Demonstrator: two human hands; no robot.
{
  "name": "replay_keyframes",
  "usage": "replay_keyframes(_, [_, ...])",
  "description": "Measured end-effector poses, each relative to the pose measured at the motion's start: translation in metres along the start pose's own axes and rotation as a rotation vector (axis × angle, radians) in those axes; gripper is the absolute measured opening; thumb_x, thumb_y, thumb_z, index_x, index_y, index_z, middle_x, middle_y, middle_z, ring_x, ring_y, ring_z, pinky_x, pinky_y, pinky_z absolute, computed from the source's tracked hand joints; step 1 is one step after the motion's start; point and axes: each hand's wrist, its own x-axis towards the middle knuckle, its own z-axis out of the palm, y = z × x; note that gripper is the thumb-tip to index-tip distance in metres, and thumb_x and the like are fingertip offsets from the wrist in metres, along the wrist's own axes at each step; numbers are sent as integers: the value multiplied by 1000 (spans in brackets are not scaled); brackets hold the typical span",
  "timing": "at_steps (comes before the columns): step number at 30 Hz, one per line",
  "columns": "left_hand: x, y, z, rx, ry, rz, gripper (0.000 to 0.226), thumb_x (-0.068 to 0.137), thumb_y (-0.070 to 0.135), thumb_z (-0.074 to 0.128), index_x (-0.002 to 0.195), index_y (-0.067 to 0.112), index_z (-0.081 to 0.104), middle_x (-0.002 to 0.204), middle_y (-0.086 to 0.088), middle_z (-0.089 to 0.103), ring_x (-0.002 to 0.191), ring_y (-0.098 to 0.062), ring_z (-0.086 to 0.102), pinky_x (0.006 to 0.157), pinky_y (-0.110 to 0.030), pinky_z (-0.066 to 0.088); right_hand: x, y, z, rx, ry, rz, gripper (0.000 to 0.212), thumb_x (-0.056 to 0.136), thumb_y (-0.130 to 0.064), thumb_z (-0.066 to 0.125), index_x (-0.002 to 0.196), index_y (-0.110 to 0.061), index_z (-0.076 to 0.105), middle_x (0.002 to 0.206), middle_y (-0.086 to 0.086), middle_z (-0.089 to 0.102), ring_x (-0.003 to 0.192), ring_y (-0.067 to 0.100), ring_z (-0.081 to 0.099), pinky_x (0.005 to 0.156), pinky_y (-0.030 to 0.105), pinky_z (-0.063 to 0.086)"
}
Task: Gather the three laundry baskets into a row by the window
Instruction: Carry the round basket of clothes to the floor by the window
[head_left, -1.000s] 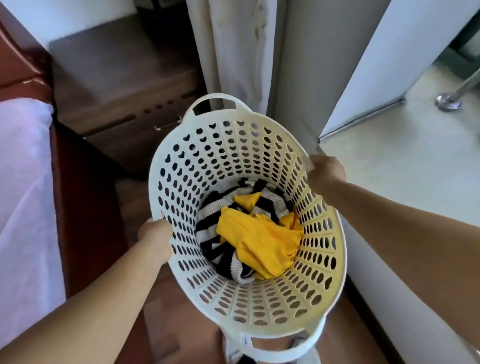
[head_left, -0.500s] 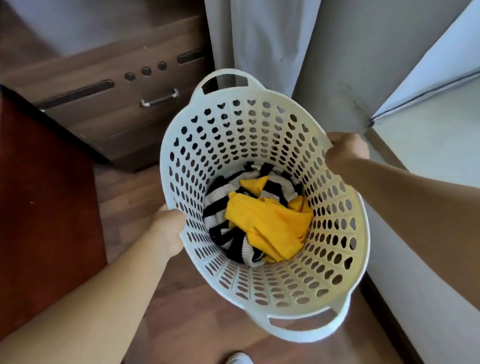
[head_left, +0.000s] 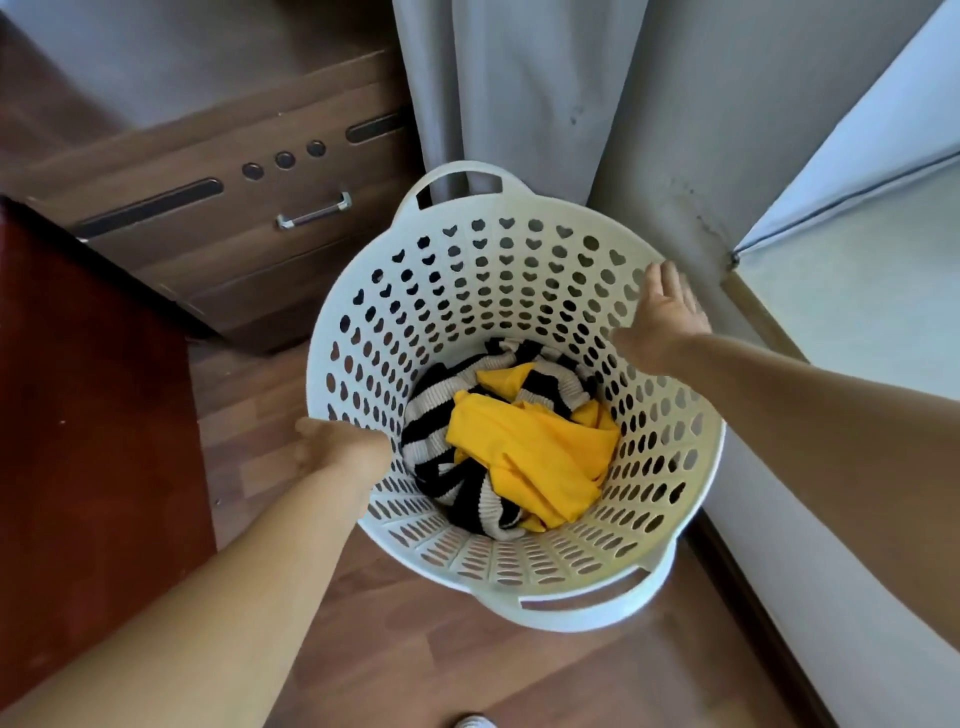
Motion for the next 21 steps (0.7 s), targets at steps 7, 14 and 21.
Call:
replay_keyframes(7, [-79, 48, -27, 90, -65, 139, 71, 88, 27, 58, 149, 23, 23, 148, -14, 26, 133, -35, 35, 107, -46, 39, -67, -42, -30, 362, 38, -152, 63, 89, -15, 50, 147, -17, 25, 140, 5, 49, 107, 24, 60, 88, 36, 53])
replay_keyframes(14, [-210, 105, -92, -261, -197, 495, 36, 92, 26, 53, 126, 16, 59, 120, -8, 66, 109, -28, 62, 90, -33, 49, -157, -58, -132, 784, 186, -202, 56, 88, -34, 60, 137, -19, 37, 96, -9, 61, 79, 5, 56, 70, 21, 44])
replay_keyframes(21, [-361, 114, -167, -360, -364, 784, 17, 93, 29, 53, 106, 24, 64, 92, 4, 70, 92, -13, 65, 89, -33, 54, -277, -29, -245, 985, 348, -225, 48, 87, -39, 58, 131, -23, 46, 86, -18, 58, 82, 3, 59, 85, 32, 50])
